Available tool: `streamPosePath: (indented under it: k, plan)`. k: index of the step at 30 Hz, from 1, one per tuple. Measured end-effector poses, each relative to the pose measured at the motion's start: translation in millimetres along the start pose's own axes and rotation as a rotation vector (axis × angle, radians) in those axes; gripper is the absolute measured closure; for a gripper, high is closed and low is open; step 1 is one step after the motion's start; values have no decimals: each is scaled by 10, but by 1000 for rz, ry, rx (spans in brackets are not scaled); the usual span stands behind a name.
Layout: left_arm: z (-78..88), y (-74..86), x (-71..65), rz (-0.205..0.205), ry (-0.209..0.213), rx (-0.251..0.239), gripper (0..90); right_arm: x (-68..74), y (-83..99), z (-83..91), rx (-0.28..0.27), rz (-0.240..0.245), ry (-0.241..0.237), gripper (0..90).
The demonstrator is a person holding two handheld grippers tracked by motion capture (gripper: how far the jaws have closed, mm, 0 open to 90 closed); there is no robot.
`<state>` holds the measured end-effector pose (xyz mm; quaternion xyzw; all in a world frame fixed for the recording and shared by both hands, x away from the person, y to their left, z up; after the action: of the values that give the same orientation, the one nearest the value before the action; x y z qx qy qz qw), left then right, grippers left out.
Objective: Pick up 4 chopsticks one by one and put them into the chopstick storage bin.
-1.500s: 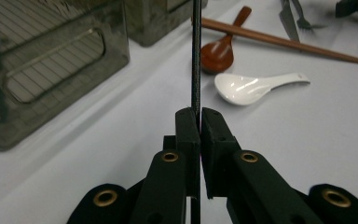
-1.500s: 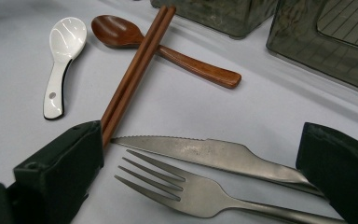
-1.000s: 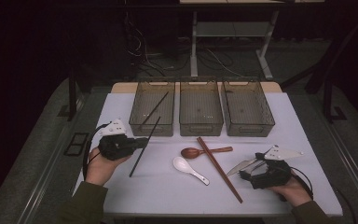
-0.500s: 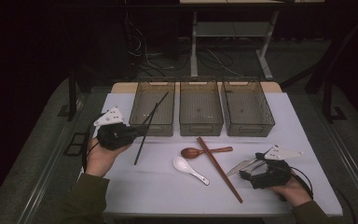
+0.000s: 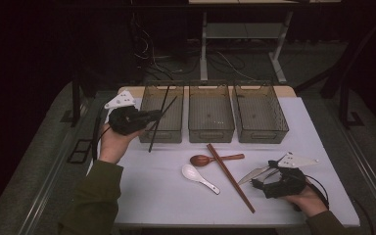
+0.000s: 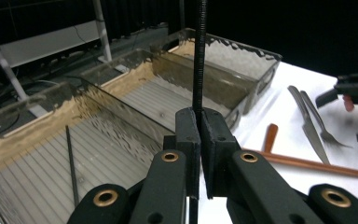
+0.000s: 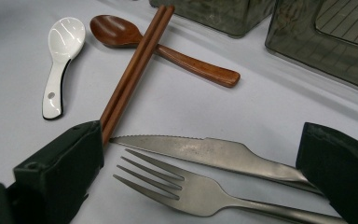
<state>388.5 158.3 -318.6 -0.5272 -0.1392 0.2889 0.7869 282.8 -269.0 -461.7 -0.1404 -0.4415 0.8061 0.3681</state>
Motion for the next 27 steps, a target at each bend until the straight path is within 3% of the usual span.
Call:
streamPosePath:
  k: [9, 16, 23, 27]
  plan:
    - [-134, -304, 210, 23, -8, -20, 856, -4, 0, -1, 2, 1, -3, 5]
    - [-257, -506, 396, 31, -44, -39, 856, -5, 0, 2, 1, -4, -3, 5]
    - [-423, -537, 572, 50, -107, -26, 856, -3, -1, 2, 1, -2, -3, 5]
    - [-534, -444, 695, 80, -135, 19, 856, -4, 1, 1, 2, 0, -5, 5]
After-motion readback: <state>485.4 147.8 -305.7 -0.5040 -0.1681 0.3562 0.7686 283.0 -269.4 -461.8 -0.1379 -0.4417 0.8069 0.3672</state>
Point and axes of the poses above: each handheld gripper's, and its own axes: z roughly backward along the jaws, y roughly out of its underside, x roughly to its left, the point moved 3 cm from there along -z, roughly forward along the jaws, and after that the axes turned 3 degrees about z, right-handed, at the moved point
